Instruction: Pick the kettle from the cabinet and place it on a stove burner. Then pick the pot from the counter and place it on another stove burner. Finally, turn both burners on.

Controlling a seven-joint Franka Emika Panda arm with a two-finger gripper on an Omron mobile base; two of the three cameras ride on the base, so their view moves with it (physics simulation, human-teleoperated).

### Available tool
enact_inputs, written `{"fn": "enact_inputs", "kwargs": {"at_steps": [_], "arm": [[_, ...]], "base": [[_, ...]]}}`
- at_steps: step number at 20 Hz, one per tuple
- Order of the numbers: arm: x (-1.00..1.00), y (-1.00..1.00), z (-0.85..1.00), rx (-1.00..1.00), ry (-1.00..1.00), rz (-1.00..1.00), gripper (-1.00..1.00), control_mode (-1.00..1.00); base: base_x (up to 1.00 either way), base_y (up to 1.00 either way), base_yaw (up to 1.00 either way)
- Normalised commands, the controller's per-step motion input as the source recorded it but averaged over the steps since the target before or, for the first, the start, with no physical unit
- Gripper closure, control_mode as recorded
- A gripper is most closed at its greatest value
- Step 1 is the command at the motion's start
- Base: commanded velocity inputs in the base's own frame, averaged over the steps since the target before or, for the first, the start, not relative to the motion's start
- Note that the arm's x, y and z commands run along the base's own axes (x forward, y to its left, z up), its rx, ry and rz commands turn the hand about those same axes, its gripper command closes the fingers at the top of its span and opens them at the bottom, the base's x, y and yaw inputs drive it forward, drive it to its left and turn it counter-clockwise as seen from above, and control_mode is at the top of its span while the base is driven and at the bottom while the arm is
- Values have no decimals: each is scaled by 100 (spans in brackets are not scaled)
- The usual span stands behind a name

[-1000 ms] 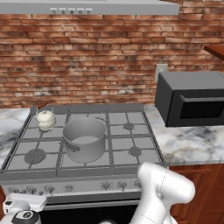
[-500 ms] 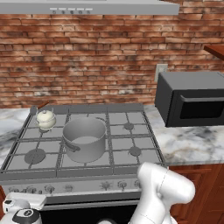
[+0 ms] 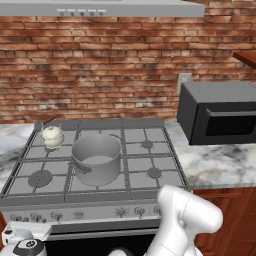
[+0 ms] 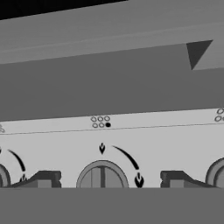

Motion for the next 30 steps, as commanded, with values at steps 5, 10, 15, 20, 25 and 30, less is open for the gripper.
{"fn": "enact_inputs", "kwargs": {"at_steps": [5, 10, 15, 20, 25, 30], "arm": [[7, 0, -8, 0, -1, 1, 100, -100], [2, 0, 0, 0, -3, 2, 100, -100], [1, -1, 0, -4, 0, 4, 100, -100], [0, -2, 0, -14, 0, 0, 100, -100], [0, -8, 0, -13, 0, 0, 100, -100], [0, -12, 5, -15, 1, 0, 100, -100]], "base": [[0, 0, 0], [0, 0, 0], [0, 0, 0], [0, 0, 0], [0, 0, 0], [0, 0, 0]]}}
